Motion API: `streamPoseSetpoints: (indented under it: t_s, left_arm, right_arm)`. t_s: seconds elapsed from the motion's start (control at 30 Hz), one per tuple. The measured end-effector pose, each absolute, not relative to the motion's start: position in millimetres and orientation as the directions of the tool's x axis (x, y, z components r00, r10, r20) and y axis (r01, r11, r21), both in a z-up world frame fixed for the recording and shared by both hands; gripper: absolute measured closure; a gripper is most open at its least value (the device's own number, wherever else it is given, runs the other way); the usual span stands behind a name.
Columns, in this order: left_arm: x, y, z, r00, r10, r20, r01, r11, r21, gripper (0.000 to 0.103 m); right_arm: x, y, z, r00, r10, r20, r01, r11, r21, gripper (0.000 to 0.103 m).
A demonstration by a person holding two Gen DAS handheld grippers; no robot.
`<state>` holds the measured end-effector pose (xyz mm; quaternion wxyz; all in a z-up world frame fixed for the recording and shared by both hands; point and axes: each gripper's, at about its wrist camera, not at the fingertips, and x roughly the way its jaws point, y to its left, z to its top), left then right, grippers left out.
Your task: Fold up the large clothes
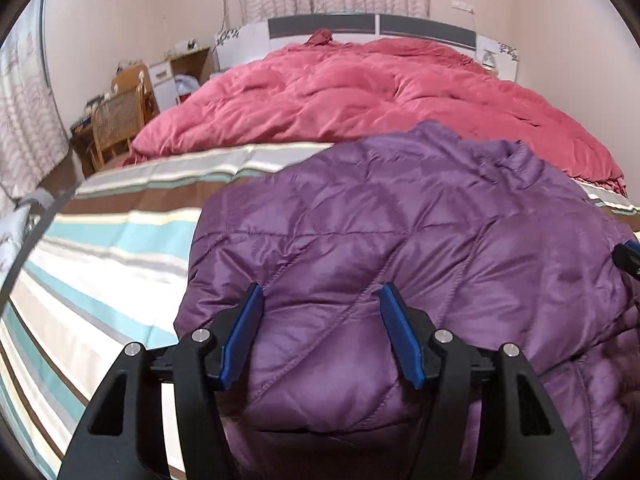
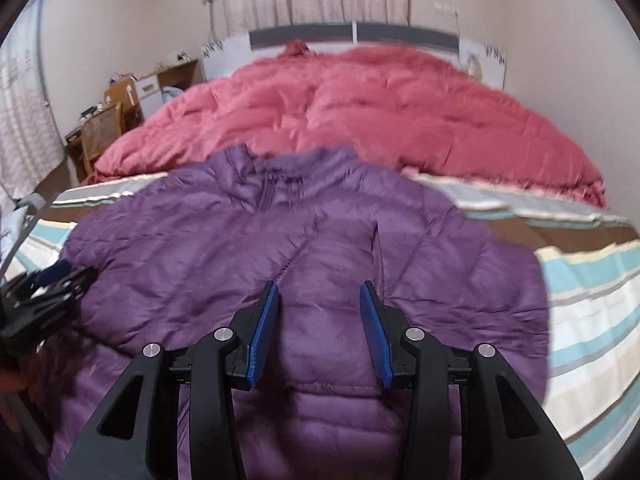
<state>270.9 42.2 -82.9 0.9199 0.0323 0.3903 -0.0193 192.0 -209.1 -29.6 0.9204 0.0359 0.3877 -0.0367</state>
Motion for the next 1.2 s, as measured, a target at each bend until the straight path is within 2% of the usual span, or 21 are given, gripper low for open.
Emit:
streamPoseSetpoints:
  t_s: [0.1,0.13,0.2,0.37,0.47,0.7,1.03,1.2]
  left_arm:
    - [274.4,54.7,-90.3,0.683,-0.027,-0.730,0.036,0.999,-0.003,0.044]
    - [275.2,55.9,-92.5,0.680,-0.034,-0.732,0.037,0.999,-0.013,0.044]
    - [278.5,58.5,-96.8,0.668,-0.051,-0.743,0.037,0.999,-0.034,0.044]
    - [276.4,54.2,-98.0,0.669,-0.036,-0.742,0.037,0.999,-0.015,0.043]
    - [269.5,51.4,-95.9,0.679,-0.003,-0.734,0.029,0.999,0.023,0.036]
    - [257.8,58.3,-93.3,0.684,0.017,-0.729,-0.004,1.000,0.020,0.018]
    - [241.8,59.1,-95.1,0.670,0.024,-0.742,-0.007,1.000,0.026,0.018]
    - [232.3,49.5,-74.5,0.723,0.004,-0.691,0.032,0.999,0.040,0.018]
  right_arm:
    - [202.3,-209.9,-47.9,0.666,-0.057,-0.744,0.113,0.993,0.024,0.061]
    - [203.0,-210.2,-55.5,0.655,-0.066,-0.753,0.120,0.993,0.018,0.057]
    - [202.7,-213.6,-65.4,0.646,-0.067,-0.760,0.134,0.991,0.027,0.056]
    - [200.8,-212.3,-66.1,0.647,-0.093,-0.757,0.144,0.990,0.001,0.055]
    - [199.1,-214.0,-64.5,0.652,-0.090,-0.753,0.146,0.989,0.008,0.055]
    - [195.7,-215.4,-62.8,0.657,-0.091,-0.748,0.145,0.989,0.006,0.055]
    - [188.9,-214.9,-60.9,0.661,-0.099,-0.744,0.135,0.991,-0.012,0.053]
    - [190.1,-217.6,-62.0,0.659,-0.090,-0.747,0.136,0.991,0.000,0.053]
